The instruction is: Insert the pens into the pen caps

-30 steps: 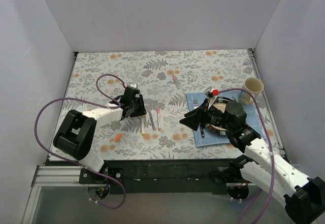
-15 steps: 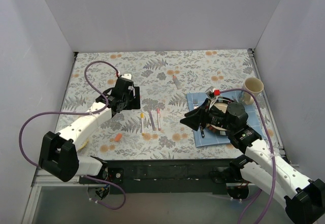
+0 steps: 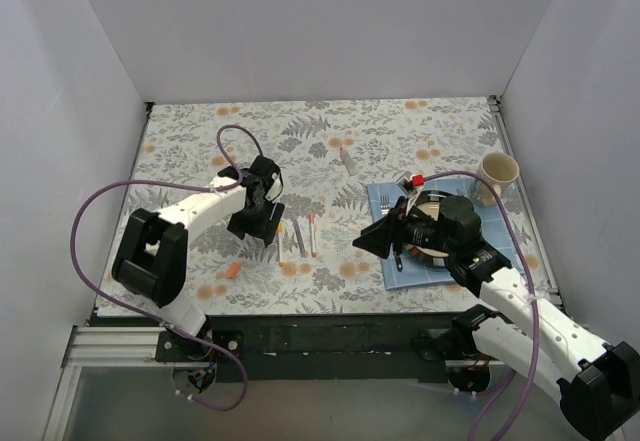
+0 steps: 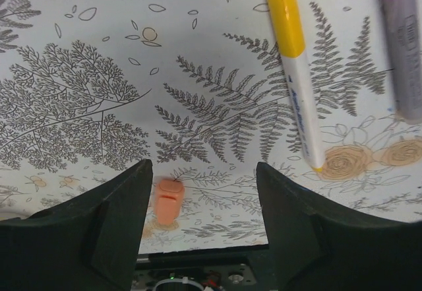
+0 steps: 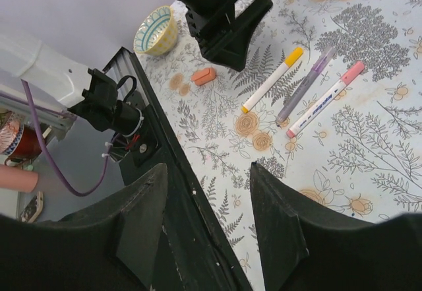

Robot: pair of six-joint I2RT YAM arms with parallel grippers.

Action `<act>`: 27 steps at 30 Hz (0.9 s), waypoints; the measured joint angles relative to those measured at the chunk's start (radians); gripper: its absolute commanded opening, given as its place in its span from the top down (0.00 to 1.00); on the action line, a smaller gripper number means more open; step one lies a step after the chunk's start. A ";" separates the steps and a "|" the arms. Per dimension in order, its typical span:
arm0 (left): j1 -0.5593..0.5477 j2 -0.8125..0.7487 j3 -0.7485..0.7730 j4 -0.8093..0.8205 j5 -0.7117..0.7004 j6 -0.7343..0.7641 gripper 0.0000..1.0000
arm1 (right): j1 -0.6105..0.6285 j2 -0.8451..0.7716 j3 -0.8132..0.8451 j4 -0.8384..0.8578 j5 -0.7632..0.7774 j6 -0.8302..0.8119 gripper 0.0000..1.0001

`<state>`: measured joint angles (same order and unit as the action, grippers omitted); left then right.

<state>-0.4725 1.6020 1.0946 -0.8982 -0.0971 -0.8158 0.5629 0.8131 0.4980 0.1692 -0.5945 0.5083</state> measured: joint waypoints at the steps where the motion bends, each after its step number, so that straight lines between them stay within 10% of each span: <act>1: 0.000 0.030 0.011 -0.020 -0.002 0.018 0.38 | 0.000 -0.012 0.002 -0.010 0.000 -0.004 0.41; 27: 0.043 0.148 -0.104 -0.199 -0.003 0.233 0.48 | 0.000 -0.069 0.002 -0.064 0.050 -0.070 0.40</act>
<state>-0.4297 1.7500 0.9909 -1.0973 -0.1005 -0.5831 0.5629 0.7441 0.5003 0.1047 -0.5449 0.4381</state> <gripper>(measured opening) 0.604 0.599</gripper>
